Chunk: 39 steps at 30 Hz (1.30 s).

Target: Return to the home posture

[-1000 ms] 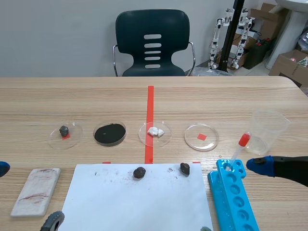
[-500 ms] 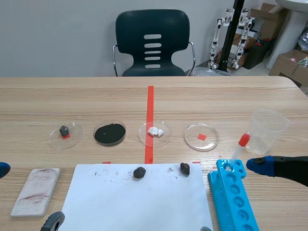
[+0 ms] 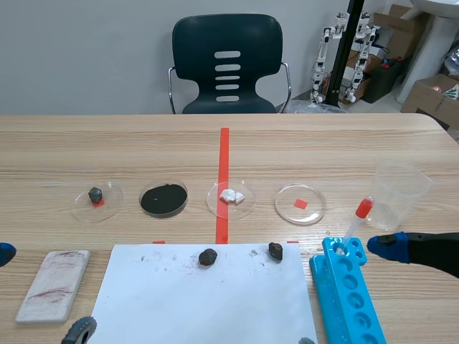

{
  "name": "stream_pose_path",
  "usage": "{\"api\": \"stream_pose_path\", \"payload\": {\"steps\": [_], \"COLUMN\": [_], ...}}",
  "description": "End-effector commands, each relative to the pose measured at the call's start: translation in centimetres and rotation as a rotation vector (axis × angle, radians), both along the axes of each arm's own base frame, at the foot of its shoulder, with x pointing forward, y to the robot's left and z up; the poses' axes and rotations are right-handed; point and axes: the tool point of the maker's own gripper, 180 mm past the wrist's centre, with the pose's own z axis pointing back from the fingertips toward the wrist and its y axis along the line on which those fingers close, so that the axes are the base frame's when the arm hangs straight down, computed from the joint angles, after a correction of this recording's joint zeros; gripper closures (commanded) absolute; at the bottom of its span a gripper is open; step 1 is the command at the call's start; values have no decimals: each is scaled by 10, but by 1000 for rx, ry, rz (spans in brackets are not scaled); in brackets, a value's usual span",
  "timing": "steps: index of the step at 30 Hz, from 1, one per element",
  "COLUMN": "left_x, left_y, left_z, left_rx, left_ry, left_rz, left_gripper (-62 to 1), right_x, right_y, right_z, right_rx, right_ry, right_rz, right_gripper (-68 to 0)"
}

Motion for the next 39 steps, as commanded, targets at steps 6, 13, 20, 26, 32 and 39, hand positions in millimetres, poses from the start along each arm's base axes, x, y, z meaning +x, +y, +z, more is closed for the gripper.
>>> {"api": "stream_pose_path", "payload": {"steps": [6,13,20,26,32,39], "left_x": [3,3,2,0,0,0], "left_y": [-1,-1,-2,-1,-1,-1], "left_z": [5,5,4,0,-3,-3], "left_rx": [-10,-10,5,30,39,39], "left_ry": [-22,-22,-21,-6,7,7], "left_rz": [-2,-2,-12,-21,-18,-18], "left_gripper": [-623,-623,-623,-623,-623,-623], "right_x": [3,3,3,3,3,3], "right_y": [0,0,0,0,0,0], "right_z": [7,7,7,7,7,7], "right_rx": [17,17,17,17,17,17], "right_ry": [-24,-24,-24,-24,-24,-24], "right_rz": [1,1,1,1,1,1], "right_gripper": [-679,-679,-679,-679,-679,-679]}}
